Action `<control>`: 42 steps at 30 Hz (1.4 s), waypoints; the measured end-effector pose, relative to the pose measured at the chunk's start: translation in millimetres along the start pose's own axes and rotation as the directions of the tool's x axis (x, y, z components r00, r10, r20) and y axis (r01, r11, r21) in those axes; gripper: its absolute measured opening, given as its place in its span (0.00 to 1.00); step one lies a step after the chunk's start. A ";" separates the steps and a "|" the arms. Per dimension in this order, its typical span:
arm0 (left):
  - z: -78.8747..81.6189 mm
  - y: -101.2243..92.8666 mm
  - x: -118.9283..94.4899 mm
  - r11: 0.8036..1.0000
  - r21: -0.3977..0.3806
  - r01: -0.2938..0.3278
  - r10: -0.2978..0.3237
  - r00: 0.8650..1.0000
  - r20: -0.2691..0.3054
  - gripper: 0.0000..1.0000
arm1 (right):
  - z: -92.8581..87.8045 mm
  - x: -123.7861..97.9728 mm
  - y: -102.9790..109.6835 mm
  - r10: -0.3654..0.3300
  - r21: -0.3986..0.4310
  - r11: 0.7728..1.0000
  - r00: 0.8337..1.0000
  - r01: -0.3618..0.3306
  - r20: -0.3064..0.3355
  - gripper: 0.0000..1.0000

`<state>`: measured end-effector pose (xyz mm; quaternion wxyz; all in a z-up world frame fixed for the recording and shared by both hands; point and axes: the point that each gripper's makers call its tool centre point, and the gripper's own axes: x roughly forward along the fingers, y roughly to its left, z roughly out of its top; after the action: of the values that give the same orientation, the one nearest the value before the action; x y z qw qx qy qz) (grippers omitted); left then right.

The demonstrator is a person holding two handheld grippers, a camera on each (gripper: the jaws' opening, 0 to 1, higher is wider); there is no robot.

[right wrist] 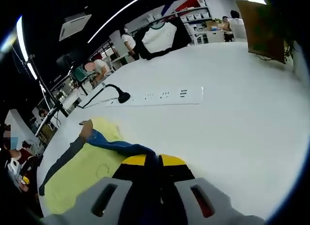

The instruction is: Fold the garment on the visible template until the final outline fits inside the template.

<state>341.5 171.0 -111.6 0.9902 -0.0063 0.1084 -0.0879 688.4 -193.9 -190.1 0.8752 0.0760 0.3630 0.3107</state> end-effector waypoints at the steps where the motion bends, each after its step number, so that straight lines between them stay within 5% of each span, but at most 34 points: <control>1: 0.1 -0.1 0.1 1.000 0.000 0.001 -0.001 1.000 0.001 1.00 | 0.7 0.1 -1.0 -0.003 0.000 1.000 1.000 0.003 0.001 0.07; 4: 0.6 0.1 0.2 1.000 0.000 0.000 0.000 1.000 0.001 1.00 | 4.1 0.2 -4.1 -0.015 -0.033 0.999 1.000 0.015 0.010 0.12; 10: 1.2 -0.5 0.8 1.000 -0.003 0.002 -0.002 1.000 0.001 1.00 | 22.4 -3.8 -5.3 -0.031 -0.260 0.964 0.996 0.053 0.087 0.25; 15: 2.6 -1.6 0.4 1.000 -0.004 0.005 -0.005 1.000 0.007 1.00 | 28.0 -12.8 15.8 -0.015 -0.562 0.826 0.997 0.052 0.070 0.44; 18: 2.3 -2.6 0.4 1.000 -0.006 0.009 -0.009 1.000 0.009 1.00 | 27.7 -15.8 30.3 -0.019 -0.708 0.705 0.999 0.039 0.035 0.53; 20: 3.0 -3.8 0.4 1.000 -0.006 0.014 -0.014 1.000 0.012 1.00 | 25.7 -15.9 41.0 0.000 -0.745 0.667 1.000 0.013 0.018 0.54; 24: 3.8 -6.2 -0.5 1.000 -0.008 0.023 -0.023 1.000 0.019 1.00 | 26.5 -14.3 63.9 0.038 -0.837 0.547 0.999 -0.022 -0.002 0.61; 29: 6.2 -5.8 -3.9 1.000 -0.008 0.021 -0.021 0.999 0.032 1.00 | 18.8 -9.7 83.4 0.033 -0.909 0.412 0.998 -0.064 -0.055 0.49; 30: 6.5 -5.3 -4.4 1.000 -0.009 0.021 -0.021 0.999 0.034 1.00 | 17.6 -7.6 84.2 0.025 -0.904 0.422 0.998 -0.067 -0.063 0.48; 33: 7.5 -4.6 -5.3 1.000 -0.010 0.018 -0.018 0.999 0.041 1.00 | 14.2 -2.8 90.6 0.018 -0.917 0.391 0.997 -0.077 -0.076 0.36; 42: 5.4 -3.3 -3.8 1.000 -0.007 0.019 -0.018 0.999 0.033 1.00 | 13.9 8.2 95.3 0.022 -0.916 0.393 0.997 -0.083 -0.081 0.24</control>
<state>338.5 168.4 -105.4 0.9909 -0.0122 0.0925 -0.0966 655.7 -111.9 -150.7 0.7519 -0.4155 0.1537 0.4883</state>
